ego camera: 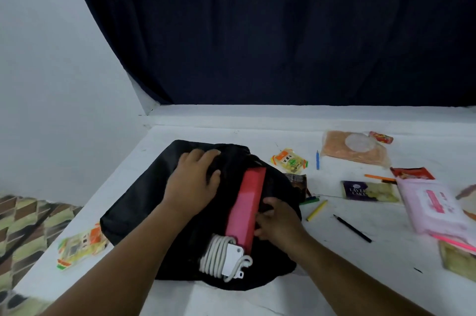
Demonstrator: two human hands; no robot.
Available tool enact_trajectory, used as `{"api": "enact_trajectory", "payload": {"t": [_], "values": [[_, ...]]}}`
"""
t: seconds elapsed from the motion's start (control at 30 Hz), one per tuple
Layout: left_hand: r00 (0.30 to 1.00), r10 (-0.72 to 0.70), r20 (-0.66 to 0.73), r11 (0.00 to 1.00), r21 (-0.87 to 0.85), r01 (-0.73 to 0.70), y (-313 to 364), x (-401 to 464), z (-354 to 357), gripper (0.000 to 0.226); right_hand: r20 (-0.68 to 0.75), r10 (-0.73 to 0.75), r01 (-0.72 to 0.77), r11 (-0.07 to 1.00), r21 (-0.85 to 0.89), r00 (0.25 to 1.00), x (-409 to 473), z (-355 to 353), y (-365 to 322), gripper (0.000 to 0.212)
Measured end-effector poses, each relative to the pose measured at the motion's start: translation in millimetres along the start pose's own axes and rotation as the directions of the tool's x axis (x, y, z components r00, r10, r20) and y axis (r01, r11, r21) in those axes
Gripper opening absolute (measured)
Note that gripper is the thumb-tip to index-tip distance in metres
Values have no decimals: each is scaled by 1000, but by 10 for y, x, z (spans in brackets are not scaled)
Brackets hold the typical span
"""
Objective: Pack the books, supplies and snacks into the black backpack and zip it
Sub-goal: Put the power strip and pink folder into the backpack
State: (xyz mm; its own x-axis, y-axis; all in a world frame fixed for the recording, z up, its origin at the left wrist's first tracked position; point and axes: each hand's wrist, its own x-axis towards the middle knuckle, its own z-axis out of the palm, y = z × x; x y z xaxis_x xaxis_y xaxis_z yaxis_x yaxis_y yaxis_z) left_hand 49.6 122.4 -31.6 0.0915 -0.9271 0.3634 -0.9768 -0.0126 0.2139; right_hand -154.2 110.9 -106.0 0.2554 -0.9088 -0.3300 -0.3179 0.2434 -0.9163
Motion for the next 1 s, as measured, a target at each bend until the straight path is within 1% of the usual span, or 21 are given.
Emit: {"api": "enact_trajectory", "payload": {"t": [0.03,0.07,0.1,0.13,0.17,0.2,0.23,0.27,0.33,0.37,0.4,0.47,0.5,0.6,0.67,0.73,0.8,0.83,0.87,0.93,1.0], "values": [[995,-71,-64,993,89,77,-55,-6,-17,56,-62,-74,69,995,-76,995,-35,-93,28,29],[980,-197,-37,969,144,200,-141,-11,-5,66,-125,-149,131,981,-145,981,-86,-186,58,33],[935,-350,51,929,152,339,-196,-18,-4,77,-194,-214,175,964,-200,957,-137,-266,99,34],[863,-476,169,880,103,465,-240,-32,10,85,-269,-267,205,950,-237,925,-190,-327,136,35],[800,-531,278,835,11,550,-258,-54,24,88,-342,-311,222,936,-274,887,-234,-369,185,36],[785,-522,334,806,-107,582,-257,-78,39,85,-400,-348,230,921,-313,848,-273,-405,229,38],[802,-492,337,787,-222,576,-226,-100,54,77,-444,-361,219,915,-340,820,-300,-425,284,40],[821,-470,326,764,-316,563,-172,-125,54,69,-468,-329,184,926,-330,820,-321,-441,327,41],[828,-433,358,710,-430,557,-45,-150,51,66,-415,-73,14,990,-144,907,-358,-442,342,42],[820,-413,396,686,-457,566,21,-162,54,67,-338,50,-69,997,-46,940,-366,-416,354,36],[814,-391,429,676,-466,571,80,-176,50,69,-280,93,-98,995,-4,956,-377,-381,361,24],[827,-332,454,697,-472,539,188,-204,52,73,-278,23,-38,998,-48,960,-394,-302,342,7],[841,-294,455,707,-488,511,239,-226,66,73,-271,-15,6,999,-34,963,-416,-264,310,6],[857,-123,501,708,-561,429,453,-339,129,60,-172,-21,48,988,149,985,-496,-220,164,12],[821,-2,571,682,-600,419,590,-436,221,45,-136,66,-24,956,293,989,-517,-238,131,21],[788,62,613,685,-600,413,654,-513,307,44,-124,200,-132,899,417,972,-535,-276,166,37],[785,73,615,717,-580,387,638,-564,359,44,-74,267,-192,834,517,961,-551,-307,206,54],[801,84,592,747,-569,343,615,-585,389,40,-56,258,-194,837,511,965,-556,-309,224,55],[829,115,548,797,-548,252,583,-600,440,35,-57,227,-176,869,462,972,-558,-303,241,48],[849,176,498,891,-447,78,536,-629,536,26,-109,141,-104,951,290,984,-554,-303,278,24],[843,177,508,927,-373,29,549,-632,555,24,-153,83,-62,989,137,985,-543,-336,325,12]]}}
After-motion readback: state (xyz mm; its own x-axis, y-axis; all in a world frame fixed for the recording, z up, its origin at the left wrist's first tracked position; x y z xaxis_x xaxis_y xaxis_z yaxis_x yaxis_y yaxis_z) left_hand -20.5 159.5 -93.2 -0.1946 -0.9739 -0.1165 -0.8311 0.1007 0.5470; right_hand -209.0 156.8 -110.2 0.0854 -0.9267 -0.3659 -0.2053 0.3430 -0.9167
